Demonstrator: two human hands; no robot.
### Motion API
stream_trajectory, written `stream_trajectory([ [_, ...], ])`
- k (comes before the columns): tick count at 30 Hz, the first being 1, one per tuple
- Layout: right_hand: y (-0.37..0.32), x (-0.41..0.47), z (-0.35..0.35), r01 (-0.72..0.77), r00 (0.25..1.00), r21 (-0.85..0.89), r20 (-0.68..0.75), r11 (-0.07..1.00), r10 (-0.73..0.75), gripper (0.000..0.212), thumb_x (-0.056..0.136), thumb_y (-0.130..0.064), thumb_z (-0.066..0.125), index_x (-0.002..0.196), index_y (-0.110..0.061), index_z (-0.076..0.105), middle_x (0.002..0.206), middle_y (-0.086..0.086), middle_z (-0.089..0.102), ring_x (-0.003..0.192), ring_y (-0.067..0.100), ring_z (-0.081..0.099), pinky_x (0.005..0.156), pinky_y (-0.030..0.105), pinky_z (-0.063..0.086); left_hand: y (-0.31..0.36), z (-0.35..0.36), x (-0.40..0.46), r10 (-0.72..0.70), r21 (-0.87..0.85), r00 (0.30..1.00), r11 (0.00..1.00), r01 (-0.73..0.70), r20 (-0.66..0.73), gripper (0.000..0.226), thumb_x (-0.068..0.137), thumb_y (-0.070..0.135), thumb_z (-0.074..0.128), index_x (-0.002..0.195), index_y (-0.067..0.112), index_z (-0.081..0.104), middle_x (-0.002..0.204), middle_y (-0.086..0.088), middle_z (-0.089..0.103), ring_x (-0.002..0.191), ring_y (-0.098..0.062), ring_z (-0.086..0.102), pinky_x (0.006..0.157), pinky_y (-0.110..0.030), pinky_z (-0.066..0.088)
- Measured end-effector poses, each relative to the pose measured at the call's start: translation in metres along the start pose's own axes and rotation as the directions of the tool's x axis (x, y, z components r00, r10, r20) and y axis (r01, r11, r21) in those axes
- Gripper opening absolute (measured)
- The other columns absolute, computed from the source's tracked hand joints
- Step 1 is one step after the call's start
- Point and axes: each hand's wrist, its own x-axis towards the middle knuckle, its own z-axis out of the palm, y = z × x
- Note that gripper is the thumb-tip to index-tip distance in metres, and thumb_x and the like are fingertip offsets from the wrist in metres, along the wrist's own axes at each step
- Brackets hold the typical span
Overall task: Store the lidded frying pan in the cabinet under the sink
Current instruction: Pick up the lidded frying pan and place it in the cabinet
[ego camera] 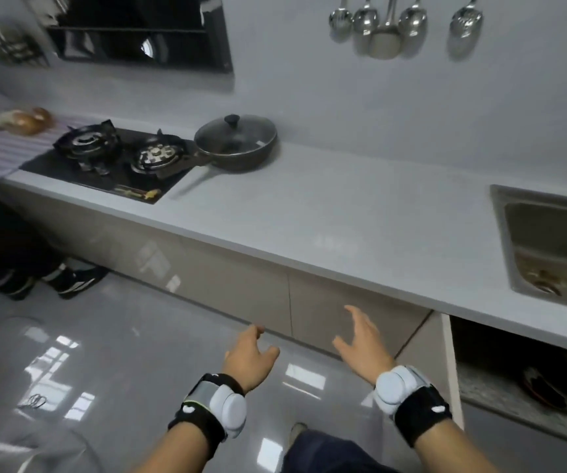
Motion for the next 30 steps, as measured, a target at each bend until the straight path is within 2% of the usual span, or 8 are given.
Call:
stream_trajectory([
  [6, -0.067, 0.109, 0.000, 0.015, 1.000, 0.018, -0.011, 1.000, -0.015, 0.066, 0.087, -0.029, 0.058, 0.145, -0.019, 0.030, 0.149, 0.002, 0.043, 0.135, 0.024, 0.040, 0.111, 0.042, 0.035, 0.017, -0.081, 0.097, 0.001, 0.049, 0.999, 0.999, 0.000, -0.036, 0.057, 0.082, 0.040, 0.058, 0.133, 0.018, 0.045, 0.140, -0.002, 0.050, 0.128, -0.019, 0.048, 0.109, -0.038, 0.038],
  [15, -0.144, 0.231, 0.014, 0.008, 0.999, 0.025, -0.046, 1.000, -0.007, 0.064, 0.088, -0.029, 0.054, 0.147, -0.022, 0.028, 0.152, -0.001, 0.035, 0.138, 0.022, 0.034, 0.111, 0.037, 0.032, 0.027, -0.189, 0.243, 0.070, 0.070, 0.994, 0.995, -0.064, -0.086, 0.055, 0.083, 0.039, 0.059, 0.132, 0.021, 0.044, 0.137, -0.004, 0.049, 0.122, -0.025, 0.051, 0.107, -0.047, 0.037],
  [20, -0.183, 0.290, 0.036, -0.046, 0.995, 0.033, -0.088, 0.998, 0.048, 0.064, 0.088, -0.031, 0.055, 0.146, -0.022, 0.029, 0.152, -0.002, 0.037, 0.138, 0.022, 0.035, 0.112, 0.037, 0.031, 0.031, -0.250, 0.332, 0.153, 0.144, 0.965, 0.982, -0.124, -0.213, 0.055, 0.083, 0.036, 0.061, 0.131, 0.016, 0.045, 0.134, -0.009, 0.051, 0.123, -0.029, 0.049, 0.104, -0.045, 0.035],
  [27, -0.247, 0.358, 0.067, -0.151, 0.983, 0.047, -0.100, 0.987, 0.155, 0.066, 0.088, -0.035, 0.055, 0.147, -0.023, 0.028, 0.153, -0.003, 0.035, 0.138, 0.020, 0.036, 0.113, 0.035, 0.031, 0.032, -0.346, 0.462, 0.138, 0.347, 0.960, 0.937, -0.047, -0.243, 0.069, 0.074, 0.038, 0.066, 0.133, 0.012, 0.041, 0.140, -0.015, 0.041, 0.131, -0.037, 0.035, 0.109, -0.051, 0.026],
  [30, -0.256, 0.369, 0.072, -0.160, 0.979, 0.067, -0.115, 0.985, 0.167, 0.065, 0.089, -0.035, 0.055, 0.147, -0.023, 0.028, 0.152, -0.004, 0.036, 0.138, 0.019, 0.037, 0.112, 0.034, 0.032, 0.034, -0.366, 0.494, 0.074, 0.420, 0.976, 0.907, 0.019, -0.204, 0.070, 0.073, 0.041, 0.065, 0.132, 0.011, 0.040, 0.134, -0.017, 0.046, 0.125, -0.039, 0.042, 0.103, -0.050, 0.033],
])
